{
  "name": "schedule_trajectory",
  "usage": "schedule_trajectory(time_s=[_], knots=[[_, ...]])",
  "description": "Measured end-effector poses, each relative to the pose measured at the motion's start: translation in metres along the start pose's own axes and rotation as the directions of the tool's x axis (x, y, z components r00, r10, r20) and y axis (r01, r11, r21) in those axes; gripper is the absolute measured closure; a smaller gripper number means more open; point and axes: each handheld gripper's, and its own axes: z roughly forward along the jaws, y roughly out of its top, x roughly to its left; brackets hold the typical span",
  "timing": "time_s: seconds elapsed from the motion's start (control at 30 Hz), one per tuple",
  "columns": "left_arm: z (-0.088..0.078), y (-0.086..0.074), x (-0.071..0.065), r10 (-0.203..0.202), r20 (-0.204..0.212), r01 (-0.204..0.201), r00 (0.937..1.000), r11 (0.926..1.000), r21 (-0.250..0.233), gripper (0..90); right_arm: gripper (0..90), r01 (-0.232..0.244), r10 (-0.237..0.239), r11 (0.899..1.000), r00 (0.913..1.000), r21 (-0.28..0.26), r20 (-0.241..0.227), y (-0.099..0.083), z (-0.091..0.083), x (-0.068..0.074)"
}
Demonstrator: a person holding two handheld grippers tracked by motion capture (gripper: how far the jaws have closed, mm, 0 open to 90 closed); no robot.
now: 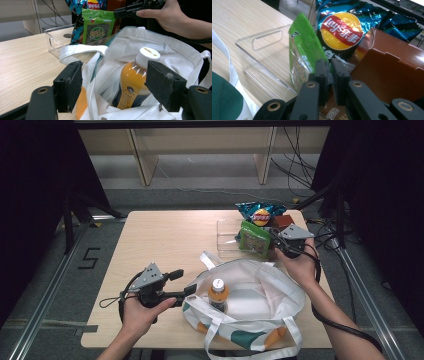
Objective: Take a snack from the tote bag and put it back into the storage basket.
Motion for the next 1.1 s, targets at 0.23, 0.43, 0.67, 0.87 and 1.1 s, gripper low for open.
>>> schedule_trajectory(time_s=[0.23,0.43,0.67,0.87,1.1], knots=[[-0.001,0.001,0.000,0.000,-0.004,0.000,1.0000,1.0000,0.000,29.0,76.4,-0.015,0.015,1.000,0.9999,-0.019,-0.002,0.003,-0.004,0.000],[0.000,0.002,-0.001,0.006,0.001,-0.006,1.0000,1.0000,-0.002,29.0,69.1,-0.037,0.037,0.997,0.9993,-0.064,-0.006,0.005,-0.011,0.001],[0.000,0.002,-0.002,-0.012,-0.005,0.012,0.9999,0.9999,-0.008,29.1,62.4,-0.086,0.084,0.993,0.9961,-0.081,-0.026,0.006,-0.020,0.001],[-0.001,0.004,-0.002,0.007,0.003,-0.007,1.0000,0.9999,-0.008,28.6,56.6,-0.118,0.113,0.988,0.9920,-0.101,-0.056,0.002,-0.028,-0.003],[-0.001,0.006,-0.003,-0.007,-0.001,0.007,1.0000,0.9998,-0.020,28.2,51.7,-0.189,0.181,0.975,0.9808,-0.115,-0.073,-0.002,-0.041,-0.006]])
